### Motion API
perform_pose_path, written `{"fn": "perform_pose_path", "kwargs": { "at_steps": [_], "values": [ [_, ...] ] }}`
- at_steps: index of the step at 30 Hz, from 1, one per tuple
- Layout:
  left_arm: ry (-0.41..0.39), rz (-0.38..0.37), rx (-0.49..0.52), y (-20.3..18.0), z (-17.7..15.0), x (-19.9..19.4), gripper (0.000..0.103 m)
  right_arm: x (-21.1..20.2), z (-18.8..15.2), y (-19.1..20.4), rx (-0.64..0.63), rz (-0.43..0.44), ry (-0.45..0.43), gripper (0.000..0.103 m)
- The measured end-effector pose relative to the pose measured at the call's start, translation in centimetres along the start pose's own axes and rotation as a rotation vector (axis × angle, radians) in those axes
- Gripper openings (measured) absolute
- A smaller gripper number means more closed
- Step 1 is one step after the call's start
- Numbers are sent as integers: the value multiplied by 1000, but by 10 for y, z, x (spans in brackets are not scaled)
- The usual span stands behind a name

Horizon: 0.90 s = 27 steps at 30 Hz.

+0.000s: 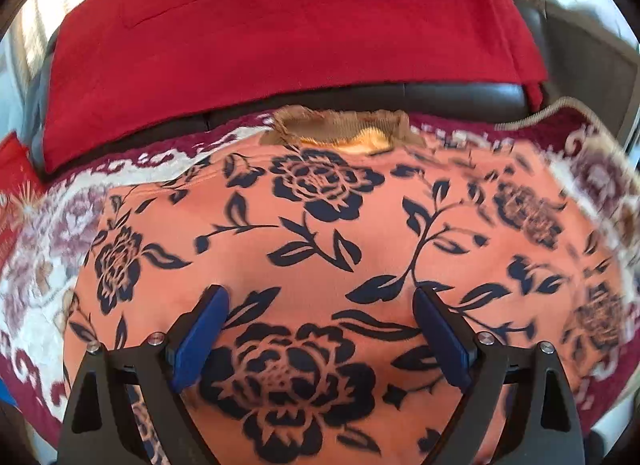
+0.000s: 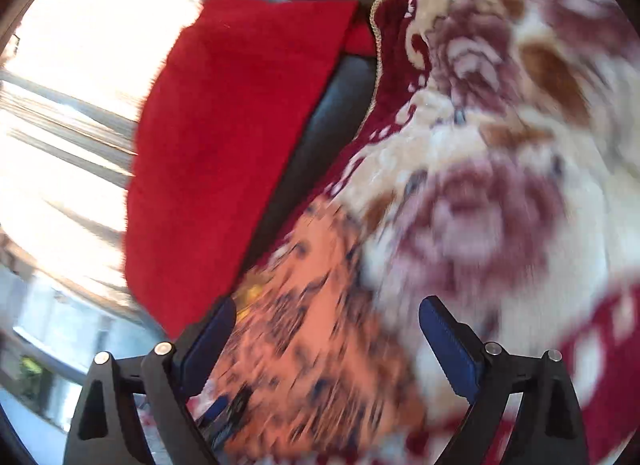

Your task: Fold small clothes

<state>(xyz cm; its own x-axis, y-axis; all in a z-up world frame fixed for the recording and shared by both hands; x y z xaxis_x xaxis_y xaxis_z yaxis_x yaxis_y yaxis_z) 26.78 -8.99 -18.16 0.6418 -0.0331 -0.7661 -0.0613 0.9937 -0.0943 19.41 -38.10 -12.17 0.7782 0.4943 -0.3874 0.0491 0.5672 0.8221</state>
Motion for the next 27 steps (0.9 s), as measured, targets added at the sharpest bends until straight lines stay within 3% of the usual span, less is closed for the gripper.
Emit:
{"fn": "perform_pose_path", "kwargs": {
  "at_steps": [3, 6, 9, 12, 18, 23, 27],
  "values": [
    [-55, 16, -42, 16, 5, -20, 93, -1, -56, 1, 56, 36, 70, 95],
    [-52, 63, -50, 32, 2, -25, 93, 21, -80, 0, 76, 51, 130, 95],
    [-35, 88, -60, 43, -1, -25, 93, 45, -73, 5, 76, 69, 124, 94],
    [-28, 90, -87, 51, -2, -26, 93, 64, -63, 6, 83, 25, 107, 95],
    [-31, 78, -95, 54, 0, -25, 93, 72, -51, 13, 92, -14, 54, 92],
    [-22, 73, -109, 57, 2, -19, 93, 77, -44, 13, 82, -54, 46, 75],
    [-34, 64, -121, 57, 4, -16, 93, 84, -45, 9, 70, -86, 50, 74]
  ]
}}
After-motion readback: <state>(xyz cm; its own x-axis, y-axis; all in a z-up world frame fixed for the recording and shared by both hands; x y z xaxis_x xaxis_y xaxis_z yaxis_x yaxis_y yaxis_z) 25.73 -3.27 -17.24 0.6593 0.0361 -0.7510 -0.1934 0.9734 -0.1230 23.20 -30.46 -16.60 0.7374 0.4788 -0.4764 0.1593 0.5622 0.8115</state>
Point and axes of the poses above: each gripper's, at about its wrist camera, not at the fingertips, and x roughly the way its jaws point, y to its left, z to its top, the point moved 10 cm from there along x, roughly the way its jaws point, and after that the axes turned 9 degrees about -x, right-handed, at the moved point
